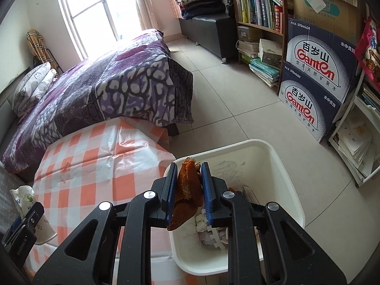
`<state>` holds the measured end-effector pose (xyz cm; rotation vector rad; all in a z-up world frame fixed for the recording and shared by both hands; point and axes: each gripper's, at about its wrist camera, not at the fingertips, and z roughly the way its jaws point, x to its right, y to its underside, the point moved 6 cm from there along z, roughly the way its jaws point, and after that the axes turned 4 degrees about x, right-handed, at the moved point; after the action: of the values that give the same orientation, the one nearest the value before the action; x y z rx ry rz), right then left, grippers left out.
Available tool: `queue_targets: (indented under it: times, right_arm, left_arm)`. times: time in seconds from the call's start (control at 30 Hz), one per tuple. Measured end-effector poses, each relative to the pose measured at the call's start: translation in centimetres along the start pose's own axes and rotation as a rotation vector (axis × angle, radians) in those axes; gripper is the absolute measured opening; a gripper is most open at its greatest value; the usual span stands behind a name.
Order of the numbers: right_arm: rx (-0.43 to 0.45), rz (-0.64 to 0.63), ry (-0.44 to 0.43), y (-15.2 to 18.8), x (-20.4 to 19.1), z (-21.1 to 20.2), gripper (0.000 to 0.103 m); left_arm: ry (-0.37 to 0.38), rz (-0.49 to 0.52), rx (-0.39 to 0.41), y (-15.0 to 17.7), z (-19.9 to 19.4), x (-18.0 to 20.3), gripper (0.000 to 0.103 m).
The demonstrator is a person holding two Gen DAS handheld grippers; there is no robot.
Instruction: Collect trash
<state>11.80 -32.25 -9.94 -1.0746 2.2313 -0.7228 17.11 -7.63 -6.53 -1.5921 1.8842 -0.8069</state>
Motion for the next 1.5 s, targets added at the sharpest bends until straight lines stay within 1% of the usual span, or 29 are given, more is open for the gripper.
queue_targets:
  times: [0.13, 0.17, 0.2, 0.27, 0.63, 0.9, 1.03, 1.17, 1.27, 1.3, 1.37, 1.5]
  right_arm:
    - [-0.005, 0.033, 0.034, -0.3, 2.1, 0.0, 0.023]
    - [-0.005, 0.040, 0.039, -0.3, 2.5, -0.1, 0.028]
    - [-0.002, 0.052, 0.047, -0.3, 3.0, -0.2, 0.043]
    - [0.014, 0.075, 0.068, -0.5, 4.0, -0.6, 0.061]
    - [0.032, 0.128, 0.123, -1.1, 8.6, -1.7, 0.068]
    - [0.027, 0.180, 0.168, -1.1, 12.4, -3.0, 0.075]
    - [0.047, 0.209, 0.228, -1.0, 14.5, -4.2, 0.082]
    - [0.059, 0.244, 0.270, -0.6, 16.7, -5.2, 0.086]
    - [0.070, 0.255, 0.291, -0.2, 17.9, -6.0, 0.088]
    - [0.075, 0.257, 0.298, -0.1, 18.2, -6.3, 0.089]
    - [0.097, 0.262, 0.306, 0.1, 18.6, -7.0, 0.090]
    - [0.175, 0.250, 0.310, 0.1, 18.2, -8.7, 0.091]
  left_arm:
    - [0.026, 0.025, 0.000, 0.1, 0.0, 2.0, 0.072]
    - [0.032, 0.034, 0.000, 0.1, 0.0, 2.5, 0.072]
    - [0.037, 0.040, -0.001, 0.2, 0.0, 3.0, 0.072]
    - [0.048, 0.053, -0.003, 0.3, 0.1, 3.9, 0.072]
    - [0.120, 0.105, -0.026, 0.9, 0.5, 9.2, 0.072]
    - [0.187, 0.179, -0.041, 1.9, 0.4, 14.1, 0.072]
    - [0.237, 0.214, -0.056, 2.4, 0.3, 16.5, 0.072]
    - [0.325, 0.232, -0.080, 2.9, -0.1, 19.2, 0.074]
    - [0.415, 0.259, -0.070, 3.2, -1.2, 21.3, 0.076]
    - [0.431, 0.267, -0.062, 3.2, -1.6, 21.7, 0.079]
    - [0.441, 0.283, -0.038, 3.3, -2.4, 22.3, 0.083]
    - [0.422, 0.305, 0.004, 3.1, -3.7, 21.7, 0.084]
